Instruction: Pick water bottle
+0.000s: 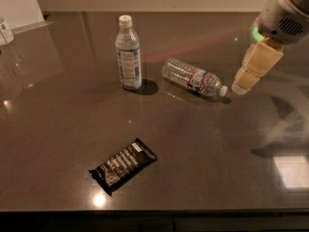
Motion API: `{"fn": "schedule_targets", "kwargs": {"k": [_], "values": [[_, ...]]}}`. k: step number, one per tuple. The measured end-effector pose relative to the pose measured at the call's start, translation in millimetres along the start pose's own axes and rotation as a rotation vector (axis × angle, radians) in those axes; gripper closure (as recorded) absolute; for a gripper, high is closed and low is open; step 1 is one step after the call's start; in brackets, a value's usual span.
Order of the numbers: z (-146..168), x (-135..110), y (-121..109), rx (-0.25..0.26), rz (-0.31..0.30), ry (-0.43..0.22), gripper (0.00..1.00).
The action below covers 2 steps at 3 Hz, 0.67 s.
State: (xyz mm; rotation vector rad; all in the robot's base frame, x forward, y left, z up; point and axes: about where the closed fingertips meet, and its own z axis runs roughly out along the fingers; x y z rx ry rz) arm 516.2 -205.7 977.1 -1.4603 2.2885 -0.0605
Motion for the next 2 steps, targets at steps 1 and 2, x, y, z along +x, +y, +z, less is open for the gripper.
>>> {"fn": "schedule_targets", "kwargs": {"k": [1, 2], "values": [[24, -17, -23, -0.011, 0.076, -0.021, 0.00], [57, -36, -36, -0.044, 0.128, -0.018, 0.00]]}}
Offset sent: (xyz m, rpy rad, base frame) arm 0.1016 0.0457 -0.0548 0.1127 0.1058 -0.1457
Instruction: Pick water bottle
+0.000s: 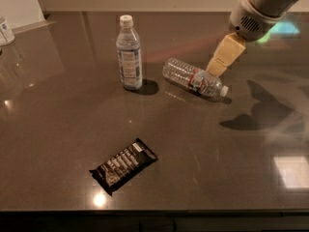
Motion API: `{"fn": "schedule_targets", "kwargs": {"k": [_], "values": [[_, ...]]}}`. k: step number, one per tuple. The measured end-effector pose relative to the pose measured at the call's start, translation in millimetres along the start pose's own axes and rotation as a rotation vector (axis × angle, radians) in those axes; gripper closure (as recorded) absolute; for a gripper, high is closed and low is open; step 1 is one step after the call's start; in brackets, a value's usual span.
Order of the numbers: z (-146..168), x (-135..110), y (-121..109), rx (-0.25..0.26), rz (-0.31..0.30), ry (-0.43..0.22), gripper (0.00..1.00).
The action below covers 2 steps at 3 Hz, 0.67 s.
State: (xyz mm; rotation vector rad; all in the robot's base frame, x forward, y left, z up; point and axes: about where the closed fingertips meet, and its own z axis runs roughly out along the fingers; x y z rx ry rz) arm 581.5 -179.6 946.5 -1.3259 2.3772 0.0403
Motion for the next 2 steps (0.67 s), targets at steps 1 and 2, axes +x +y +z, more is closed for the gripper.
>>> {"fn": "schedule_targets", "kwargs": {"k": [1, 2], "values": [[31, -13, -5, -0.038, 0.026, 0.023, 0.00], [59, -25, -5, -0.070, 0.034, 0.051, 0.00]]}}
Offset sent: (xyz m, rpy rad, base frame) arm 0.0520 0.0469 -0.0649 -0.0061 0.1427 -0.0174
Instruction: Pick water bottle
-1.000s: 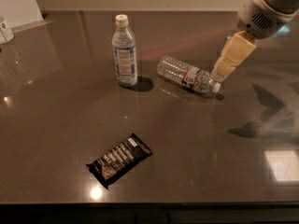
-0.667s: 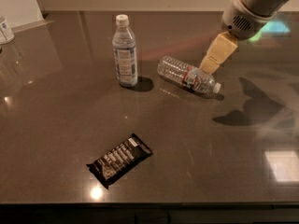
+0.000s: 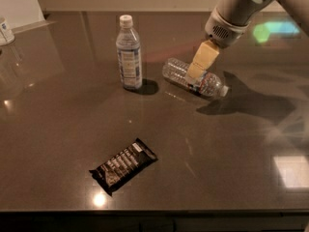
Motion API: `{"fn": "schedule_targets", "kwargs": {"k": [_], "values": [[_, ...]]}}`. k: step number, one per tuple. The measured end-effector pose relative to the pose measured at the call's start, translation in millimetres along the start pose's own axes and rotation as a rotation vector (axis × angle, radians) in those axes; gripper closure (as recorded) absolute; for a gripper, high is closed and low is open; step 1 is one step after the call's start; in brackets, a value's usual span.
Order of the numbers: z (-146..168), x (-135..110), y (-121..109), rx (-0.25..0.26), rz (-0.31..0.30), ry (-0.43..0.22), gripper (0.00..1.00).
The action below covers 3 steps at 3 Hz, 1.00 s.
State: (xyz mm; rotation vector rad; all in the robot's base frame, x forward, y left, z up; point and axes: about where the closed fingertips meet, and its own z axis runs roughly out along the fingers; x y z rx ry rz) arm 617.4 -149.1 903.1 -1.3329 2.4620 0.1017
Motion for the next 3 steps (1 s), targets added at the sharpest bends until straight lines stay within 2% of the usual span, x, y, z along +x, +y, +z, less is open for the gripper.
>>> {"fn": "schedule_targets", "kwargs": {"k": [3], "values": [[49, -8, 8, -0.054, 0.003, 0.115, 0.00]]}}
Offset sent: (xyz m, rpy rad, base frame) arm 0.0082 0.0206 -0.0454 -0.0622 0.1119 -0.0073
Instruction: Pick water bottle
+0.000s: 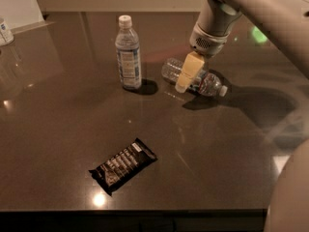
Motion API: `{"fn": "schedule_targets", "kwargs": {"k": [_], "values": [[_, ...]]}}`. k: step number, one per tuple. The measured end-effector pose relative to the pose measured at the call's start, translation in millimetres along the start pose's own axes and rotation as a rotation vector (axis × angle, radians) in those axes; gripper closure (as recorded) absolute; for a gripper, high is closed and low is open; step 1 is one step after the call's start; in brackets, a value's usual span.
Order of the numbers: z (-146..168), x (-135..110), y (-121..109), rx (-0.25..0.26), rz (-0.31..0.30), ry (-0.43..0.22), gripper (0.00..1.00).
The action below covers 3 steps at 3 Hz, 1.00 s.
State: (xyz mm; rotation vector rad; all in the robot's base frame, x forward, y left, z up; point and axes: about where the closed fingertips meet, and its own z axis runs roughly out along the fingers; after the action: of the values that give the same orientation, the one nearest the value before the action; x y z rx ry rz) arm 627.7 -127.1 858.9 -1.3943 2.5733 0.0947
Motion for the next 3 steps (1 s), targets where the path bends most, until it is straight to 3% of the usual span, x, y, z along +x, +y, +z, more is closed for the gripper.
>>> {"fn": "schedule_targets", "kwargs": {"k": [2, 3], "values": [[16.9, -0.2, 2.1, -0.023, 0.006, 0.066, 0.41], [17.4, 1.6, 2.1, -0.033, 0.020, 0.058, 0.64]]}}
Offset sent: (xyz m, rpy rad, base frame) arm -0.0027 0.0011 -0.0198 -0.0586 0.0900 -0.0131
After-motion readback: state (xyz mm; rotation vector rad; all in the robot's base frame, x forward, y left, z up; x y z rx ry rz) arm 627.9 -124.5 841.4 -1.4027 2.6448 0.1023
